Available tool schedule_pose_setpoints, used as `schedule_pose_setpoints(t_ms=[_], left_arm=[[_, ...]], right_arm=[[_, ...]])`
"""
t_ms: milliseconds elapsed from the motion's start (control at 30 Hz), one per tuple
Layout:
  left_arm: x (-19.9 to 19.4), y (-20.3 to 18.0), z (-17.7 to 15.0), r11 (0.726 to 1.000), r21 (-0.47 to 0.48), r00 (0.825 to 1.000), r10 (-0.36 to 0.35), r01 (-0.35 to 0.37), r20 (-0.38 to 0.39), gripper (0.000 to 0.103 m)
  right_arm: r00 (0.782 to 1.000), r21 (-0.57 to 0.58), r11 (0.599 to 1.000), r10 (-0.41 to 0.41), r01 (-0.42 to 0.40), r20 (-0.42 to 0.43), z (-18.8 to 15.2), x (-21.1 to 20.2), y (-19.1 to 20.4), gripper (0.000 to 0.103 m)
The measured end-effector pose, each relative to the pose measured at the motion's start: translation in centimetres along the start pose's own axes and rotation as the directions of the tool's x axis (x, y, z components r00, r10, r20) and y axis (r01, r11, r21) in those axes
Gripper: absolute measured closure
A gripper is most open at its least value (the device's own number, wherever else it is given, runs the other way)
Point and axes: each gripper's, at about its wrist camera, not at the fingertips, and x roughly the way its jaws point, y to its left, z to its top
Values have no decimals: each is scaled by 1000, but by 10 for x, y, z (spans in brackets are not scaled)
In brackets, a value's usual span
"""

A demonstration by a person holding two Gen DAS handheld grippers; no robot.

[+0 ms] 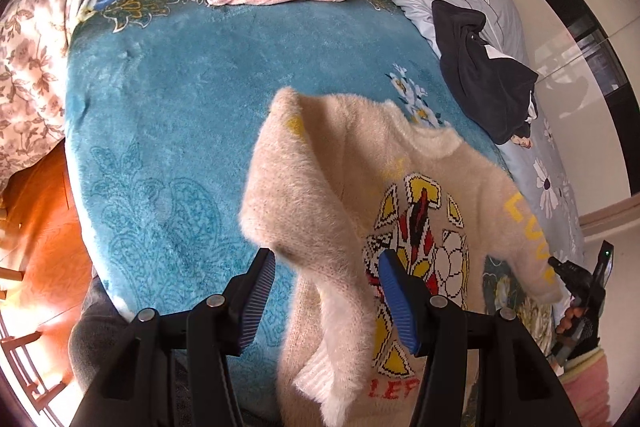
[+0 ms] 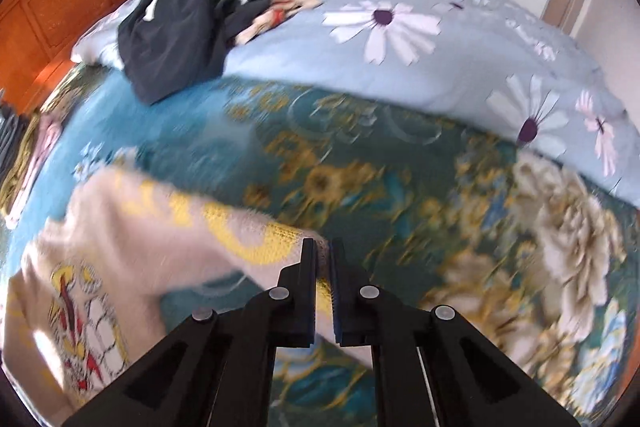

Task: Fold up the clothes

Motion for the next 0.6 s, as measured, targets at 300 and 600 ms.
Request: schedule_pose_setpoints(t_ms=[300, 600], left_arm=[[1, 22, -12, 998, -58, 999, -32, 30, -33, 40], [34, 7, -23, 971, -154, 969, -205, 184, -135, 38]], right_arm=[[998, 21, 998, 62, -63, 31, 45, -2, 4, 67], [979, -73, 982, 183, -177, 88, -26, -50, 35, 40]])
